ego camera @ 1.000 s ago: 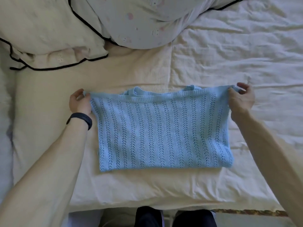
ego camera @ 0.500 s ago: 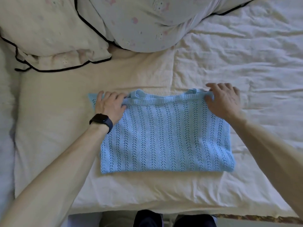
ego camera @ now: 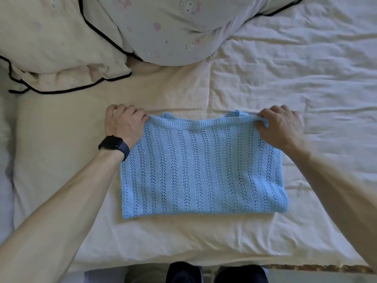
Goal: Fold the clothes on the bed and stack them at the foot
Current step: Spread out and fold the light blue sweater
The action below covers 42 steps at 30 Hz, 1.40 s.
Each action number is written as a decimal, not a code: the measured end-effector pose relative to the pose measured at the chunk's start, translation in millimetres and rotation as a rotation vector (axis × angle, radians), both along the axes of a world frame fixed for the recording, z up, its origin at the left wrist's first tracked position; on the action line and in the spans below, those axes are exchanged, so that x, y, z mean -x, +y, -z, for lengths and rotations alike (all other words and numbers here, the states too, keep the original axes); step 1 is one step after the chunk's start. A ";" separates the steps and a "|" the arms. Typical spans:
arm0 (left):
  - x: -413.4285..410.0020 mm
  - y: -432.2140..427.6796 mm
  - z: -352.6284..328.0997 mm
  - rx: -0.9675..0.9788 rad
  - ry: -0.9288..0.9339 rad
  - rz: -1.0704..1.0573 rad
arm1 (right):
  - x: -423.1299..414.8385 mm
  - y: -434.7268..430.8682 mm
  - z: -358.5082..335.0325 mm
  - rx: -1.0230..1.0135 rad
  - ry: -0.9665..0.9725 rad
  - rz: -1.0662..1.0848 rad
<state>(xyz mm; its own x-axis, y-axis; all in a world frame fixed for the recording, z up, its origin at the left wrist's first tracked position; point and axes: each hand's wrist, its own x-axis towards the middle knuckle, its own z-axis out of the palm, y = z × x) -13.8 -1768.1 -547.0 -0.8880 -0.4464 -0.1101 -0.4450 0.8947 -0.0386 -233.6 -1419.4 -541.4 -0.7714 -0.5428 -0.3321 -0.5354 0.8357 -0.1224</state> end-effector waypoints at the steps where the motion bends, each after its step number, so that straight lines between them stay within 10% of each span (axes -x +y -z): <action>1: 0.6 0.0 0.1 0.014 0.016 -0.008 | -0.1 1.3 -0.1 0.019 0.034 0.020; 15: -20.3 32.2 11.7 -0.200 0.061 -0.302 | -15.6 -1.1 8.6 0.153 0.024 0.371; 23: -161.8 165.1 -17.2 -0.427 0.533 -1.404 | -189.2 81.9 -14.2 0.347 -0.186 1.517; 26: -180.1 191.1 -24.2 -0.972 0.518 -1.881 | -228.2 87.0 -20.3 0.721 -0.664 1.819; 30: -178.6 182.8 -20.9 -1.476 0.688 -1.887 | -215.7 73.6 -14.0 0.983 -0.877 1.929; 42: -238.8 163.9 -49.6 -1.206 1.026 -1.948 | -230.1 122.7 -42.9 1.007 -0.388 1.877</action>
